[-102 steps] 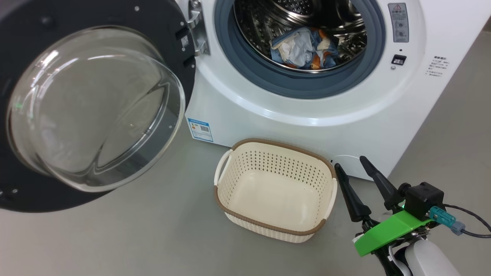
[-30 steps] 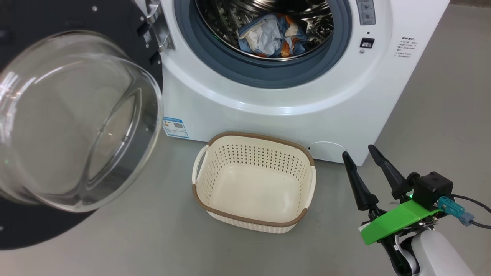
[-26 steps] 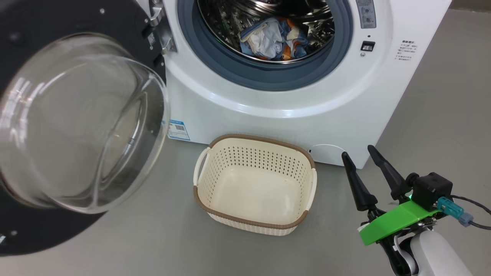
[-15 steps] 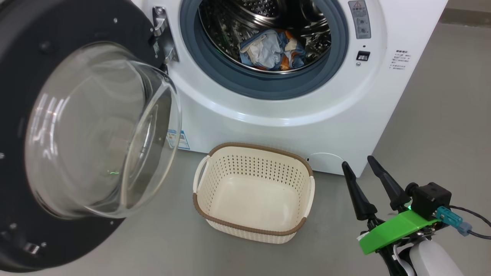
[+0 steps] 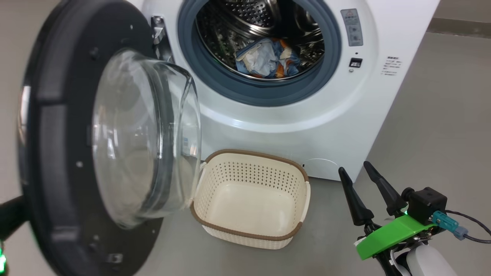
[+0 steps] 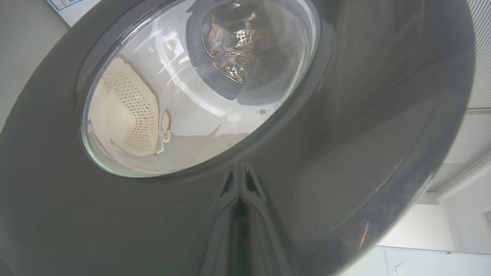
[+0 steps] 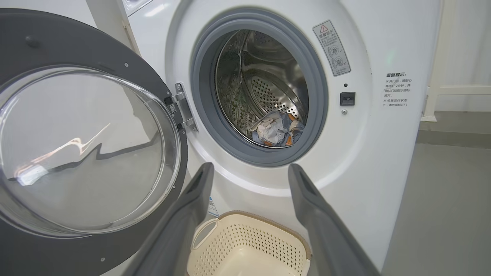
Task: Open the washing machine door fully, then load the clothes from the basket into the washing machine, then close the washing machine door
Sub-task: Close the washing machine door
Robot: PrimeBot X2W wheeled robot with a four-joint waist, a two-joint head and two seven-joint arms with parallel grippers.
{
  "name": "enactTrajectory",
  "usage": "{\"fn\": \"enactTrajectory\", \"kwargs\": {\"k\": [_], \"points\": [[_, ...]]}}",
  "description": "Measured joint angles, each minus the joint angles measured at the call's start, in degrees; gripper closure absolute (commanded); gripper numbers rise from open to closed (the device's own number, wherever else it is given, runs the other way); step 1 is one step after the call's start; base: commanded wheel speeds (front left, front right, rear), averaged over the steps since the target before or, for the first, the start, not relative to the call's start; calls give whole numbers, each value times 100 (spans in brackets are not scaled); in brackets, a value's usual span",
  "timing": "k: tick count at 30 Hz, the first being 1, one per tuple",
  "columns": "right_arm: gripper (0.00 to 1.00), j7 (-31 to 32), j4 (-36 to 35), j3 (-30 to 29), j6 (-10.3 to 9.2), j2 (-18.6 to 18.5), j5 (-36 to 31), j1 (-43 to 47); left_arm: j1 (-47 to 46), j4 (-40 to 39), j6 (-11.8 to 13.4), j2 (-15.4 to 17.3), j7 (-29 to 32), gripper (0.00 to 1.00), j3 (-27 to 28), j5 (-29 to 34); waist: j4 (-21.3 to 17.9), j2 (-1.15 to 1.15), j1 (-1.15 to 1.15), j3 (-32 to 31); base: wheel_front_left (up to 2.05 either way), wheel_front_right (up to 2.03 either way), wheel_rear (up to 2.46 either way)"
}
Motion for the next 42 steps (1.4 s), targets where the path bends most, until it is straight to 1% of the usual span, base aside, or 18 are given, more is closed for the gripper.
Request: {"fn": "enactTrajectory", "kwargs": {"k": [6, 9, 19, 21, 33, 38, 42], "points": [[0, -1, -2, -4, 0, 1, 33, 1, 330, -1098, 474, -416, 185, 100, -267, -85, -202, 0, 0, -26, 0, 0, 0], [0, -1, -4, -4, 0, 5, 33, 1, 359, -1371, 617, -577, 185, 100, -402, -107, -317, 0, 0, -17, 0, 0, 0], [0, 0, -8, -21, 0, 56, 33, -1, 311, -1458, 606, -879, -1, 100, -687, -30, -837, 0, 0, 42, 0, 0, 0], [0, 0, -8, -30, 0, 64, 33, -1, 274, -1455, 561, -895, -36, 100, -731, -7, -963, 0, 0, 53, 0, 0, 0], [0, 0, -34, -90, 0, 118, 33, -3, -35, -1382, 481, -1047, -237, 100, -818, 55, -1725, 0, 0, 142, 0, 0, 0], [0, 0, -34, -90, 0, 118, 33, -3, -188, -1278, 412, -1128, -370, 100, -880, 80, -1931, 0, 0, 153, 0, 0, 0], [0, -1, -34, -90, 0, 118, 33, -3, -242, -1221, 363, -1157, -388, 100, -904, 80, -2008, 0, 0, 150, 0, 0, 0]]}}
